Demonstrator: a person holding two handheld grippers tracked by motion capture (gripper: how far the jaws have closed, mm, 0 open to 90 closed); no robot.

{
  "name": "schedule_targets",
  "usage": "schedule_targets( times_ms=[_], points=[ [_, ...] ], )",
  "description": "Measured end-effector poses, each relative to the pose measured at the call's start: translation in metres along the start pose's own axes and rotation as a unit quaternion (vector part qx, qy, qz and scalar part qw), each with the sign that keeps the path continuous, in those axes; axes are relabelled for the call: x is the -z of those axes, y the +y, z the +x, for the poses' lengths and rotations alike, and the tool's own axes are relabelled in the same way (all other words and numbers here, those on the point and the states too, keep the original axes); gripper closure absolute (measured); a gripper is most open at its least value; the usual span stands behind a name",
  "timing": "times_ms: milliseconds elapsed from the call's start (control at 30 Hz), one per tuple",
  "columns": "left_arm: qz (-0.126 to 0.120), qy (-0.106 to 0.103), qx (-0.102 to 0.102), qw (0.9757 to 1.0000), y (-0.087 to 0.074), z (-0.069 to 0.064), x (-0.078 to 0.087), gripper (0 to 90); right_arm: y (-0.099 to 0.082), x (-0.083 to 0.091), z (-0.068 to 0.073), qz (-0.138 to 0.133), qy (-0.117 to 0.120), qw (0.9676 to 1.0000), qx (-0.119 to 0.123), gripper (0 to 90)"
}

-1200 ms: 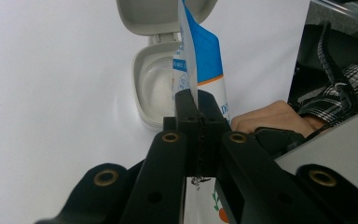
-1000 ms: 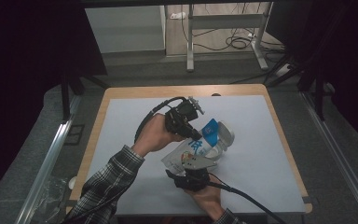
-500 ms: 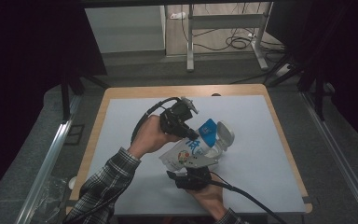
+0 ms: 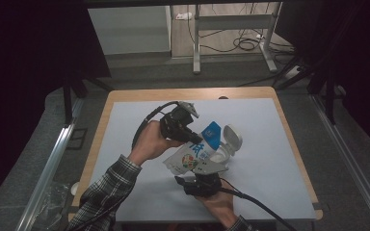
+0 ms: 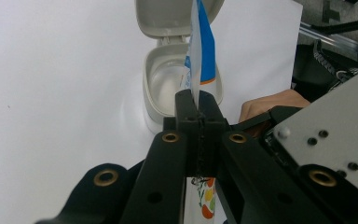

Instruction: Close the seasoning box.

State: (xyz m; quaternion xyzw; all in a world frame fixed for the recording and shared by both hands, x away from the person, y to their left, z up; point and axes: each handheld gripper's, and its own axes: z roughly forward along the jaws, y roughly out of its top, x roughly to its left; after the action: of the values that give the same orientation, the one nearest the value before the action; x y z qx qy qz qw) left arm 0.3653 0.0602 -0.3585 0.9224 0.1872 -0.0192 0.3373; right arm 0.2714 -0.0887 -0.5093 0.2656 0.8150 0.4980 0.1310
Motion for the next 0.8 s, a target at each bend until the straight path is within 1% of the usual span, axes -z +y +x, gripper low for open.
schedule_targets(
  times_ms=[33,67,233,267,300,333,367,400,467,600,700,800],
  points=[
    [-0.003,0.001,-0.004,1.0,-0.001,0.0,0.0,90.0,0.0,0.001,0.0,0.001,0.0,1.0,-0.003,42.9],
    [-0.007,-0.001,-0.002,1.0,-0.002,0.0,0.001,90.0,-0.001,0.002,-0.001,0.0,-0.001,1.0,0.0,42.9],
    [-0.02,-0.003,-0.011,0.9997,-0.006,0.001,0.002,90.0,-0.003,0.007,-0.002,-0.001,-0.002,1.0,0.0,42.9],
    [-0.021,-0.003,-0.01,0.9997,-0.007,0.001,0.002,90.0,-0.004,0.009,-0.003,-0.002,-0.003,1.0,-0.001,42.9],
    [-0.023,-0.003,-0.01,0.9997,-0.008,0.001,0.002,90.0,-0.004,0.011,-0.003,-0.002,0.0,1.0,-0.008,42.9],
    [-0.025,-0.003,-0.013,0.9996,-0.009,0.001,0.002,90.0,-0.004,0.013,-0.004,-0.006,-0.002,1.0,-0.004,43.0],
    [-0.026,-0.005,-0.013,0.9996,-0.01,0.001,0.002,90.0,-0.005,0.015,-0.005,-0.006,-0.001,0.9999,-0.008,43.5],
    [-0.028,-0.002,-0.014,0.9995,-0.012,0.001,0.002,90.0,-0.005,0.016,-0.006,-0.012,0.003,0.9999,-0.009,43.5],
    [-0.035,-0.005,-0.015,0.9993,-0.014,0.002,0.003,90.0,-0.006,0.019,-0.007,-0.017,0.006,0.9998,-0.012,43.5],
    [-0.042,-0.002,-0.014,0.999,-0.018,0.003,0.005,90.0,-0.008,0.026,-0.009,-0.024,0.01,0.9995,-0.016,44.3],
    [-0.049,0.001,-0.014,0.9987,-0.021,0.003,0.006,90.0,-0.01,0.03,-0.01,-0.028,0.015,0.9992,-0.024,44.6],
    [-0.056,-0.001,-0.012,0.9984,-0.023,0.003,0.007,90.0,-0.01,0.034,-0.011,-0.031,0.016,0.9991,-0.025,45.0]
  ],
)
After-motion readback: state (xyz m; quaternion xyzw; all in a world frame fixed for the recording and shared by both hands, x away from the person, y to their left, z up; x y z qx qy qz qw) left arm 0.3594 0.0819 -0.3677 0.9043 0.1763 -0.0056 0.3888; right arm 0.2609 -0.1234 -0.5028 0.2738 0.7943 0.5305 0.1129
